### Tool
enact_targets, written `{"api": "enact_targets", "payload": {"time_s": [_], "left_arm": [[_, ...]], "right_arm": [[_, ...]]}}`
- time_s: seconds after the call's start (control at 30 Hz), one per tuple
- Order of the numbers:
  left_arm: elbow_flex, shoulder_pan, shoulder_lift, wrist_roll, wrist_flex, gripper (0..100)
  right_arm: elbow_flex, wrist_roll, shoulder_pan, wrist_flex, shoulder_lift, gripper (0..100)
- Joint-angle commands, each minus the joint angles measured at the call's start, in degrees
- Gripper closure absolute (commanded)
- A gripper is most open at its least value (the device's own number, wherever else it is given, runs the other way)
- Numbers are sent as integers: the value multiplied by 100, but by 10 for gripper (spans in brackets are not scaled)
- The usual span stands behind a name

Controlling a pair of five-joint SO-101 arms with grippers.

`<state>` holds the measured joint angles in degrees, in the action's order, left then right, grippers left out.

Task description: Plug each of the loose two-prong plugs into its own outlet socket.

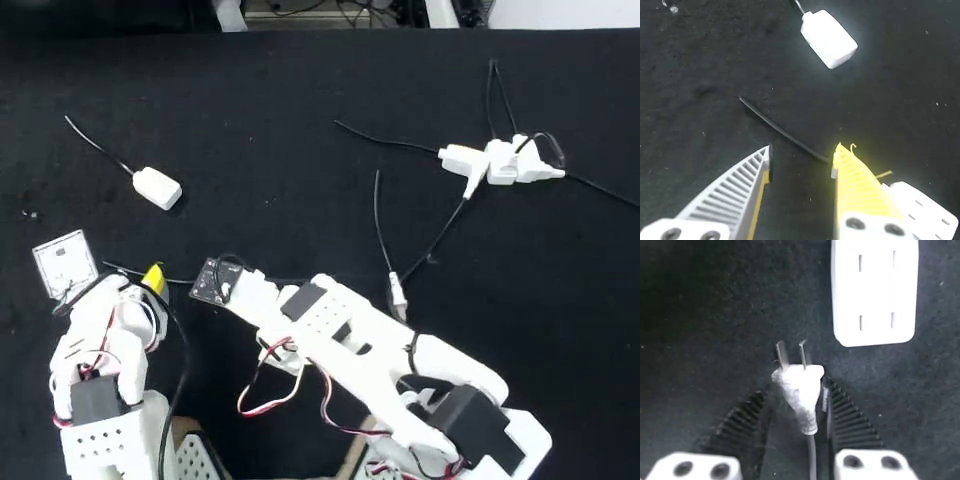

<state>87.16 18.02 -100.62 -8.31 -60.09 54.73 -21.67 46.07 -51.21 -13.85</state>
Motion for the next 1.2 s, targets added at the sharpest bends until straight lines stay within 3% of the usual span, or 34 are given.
{"api": "enact_targets", "payload": {"time_s": [0.0, 0.07, 0.33, 0.67, 0.83, 0.97, 1.17], "left_arm": [[-356, 101, -35, -70, 0, 794], [-356, 101, -35, -70, 0, 794], [-347, 101, -35, -70, 0, 794], [-338, 92, -35, -70, 0, 794], [-330, 92, -35, -141, 0, 794], [-312, -66, -35, -123, 0, 794], [-295, -303, -35, -105, 0, 794]], "right_arm": [[-13, -264, 97, 88, -163, 913], [-13, -440, 97, 88, -163, 993], [-22, -484, 105, -149, -497, 988], [980, -580, -185, -185, -2527, 988], [2018, -1451, -967, 853, -3275, 988], [2862, -1565, -1169, 1820, -3319, 988], [2044, -1248, -949, 457, -3284, 987]]}}
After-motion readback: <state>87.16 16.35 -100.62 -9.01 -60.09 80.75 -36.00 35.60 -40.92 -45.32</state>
